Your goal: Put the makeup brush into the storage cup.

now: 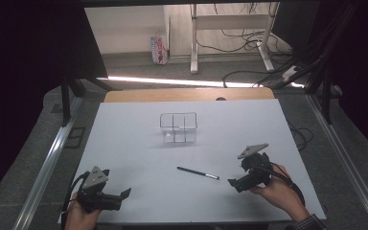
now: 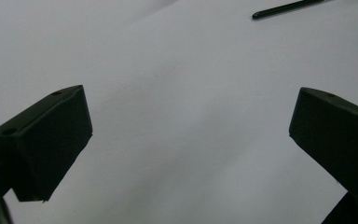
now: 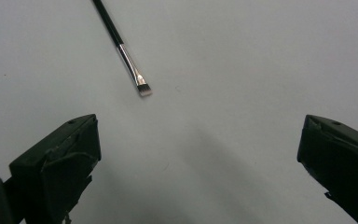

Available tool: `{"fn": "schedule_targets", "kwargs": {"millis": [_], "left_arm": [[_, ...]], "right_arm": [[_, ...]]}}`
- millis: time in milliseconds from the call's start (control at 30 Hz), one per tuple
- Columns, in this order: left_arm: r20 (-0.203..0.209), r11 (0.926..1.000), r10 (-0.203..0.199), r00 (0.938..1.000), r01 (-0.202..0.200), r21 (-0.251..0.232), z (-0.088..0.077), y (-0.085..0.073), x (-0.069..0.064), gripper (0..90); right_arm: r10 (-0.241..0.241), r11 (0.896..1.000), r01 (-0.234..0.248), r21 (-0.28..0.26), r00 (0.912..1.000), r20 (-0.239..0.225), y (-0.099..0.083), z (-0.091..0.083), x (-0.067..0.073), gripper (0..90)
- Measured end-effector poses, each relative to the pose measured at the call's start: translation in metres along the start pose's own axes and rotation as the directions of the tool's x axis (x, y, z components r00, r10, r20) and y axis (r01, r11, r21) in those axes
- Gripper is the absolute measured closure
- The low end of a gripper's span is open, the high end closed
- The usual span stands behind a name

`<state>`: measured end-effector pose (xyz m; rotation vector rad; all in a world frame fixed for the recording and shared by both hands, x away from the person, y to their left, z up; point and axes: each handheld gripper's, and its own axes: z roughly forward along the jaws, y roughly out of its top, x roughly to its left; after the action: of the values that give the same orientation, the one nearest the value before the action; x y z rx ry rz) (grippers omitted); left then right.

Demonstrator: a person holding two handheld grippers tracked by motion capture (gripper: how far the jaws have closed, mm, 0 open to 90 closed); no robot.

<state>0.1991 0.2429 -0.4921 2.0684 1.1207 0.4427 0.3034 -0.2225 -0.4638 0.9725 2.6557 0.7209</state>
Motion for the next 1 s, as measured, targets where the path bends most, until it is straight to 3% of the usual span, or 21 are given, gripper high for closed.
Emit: {"fn": "schedule_targets", "kwargs": {"millis": [367,1000], "left_arm": [[-0.001,1.0,0.001,1.0,-0.001,0.001,0.0,0.0,0.0,0.0],[0.0,1.0,0.006,1.0,-0.006,0.004,0.001,0.0,0.0,0.0]], "right_arm": [[-0.017,0.999,0.018,0.05,0.9997,-0.02,0.011,0.006,-0.001,1.1],[-0.071,0.991,0.077,0.107,0.9957,-0.06,0.041,0.023,0.004,16.4]]}}
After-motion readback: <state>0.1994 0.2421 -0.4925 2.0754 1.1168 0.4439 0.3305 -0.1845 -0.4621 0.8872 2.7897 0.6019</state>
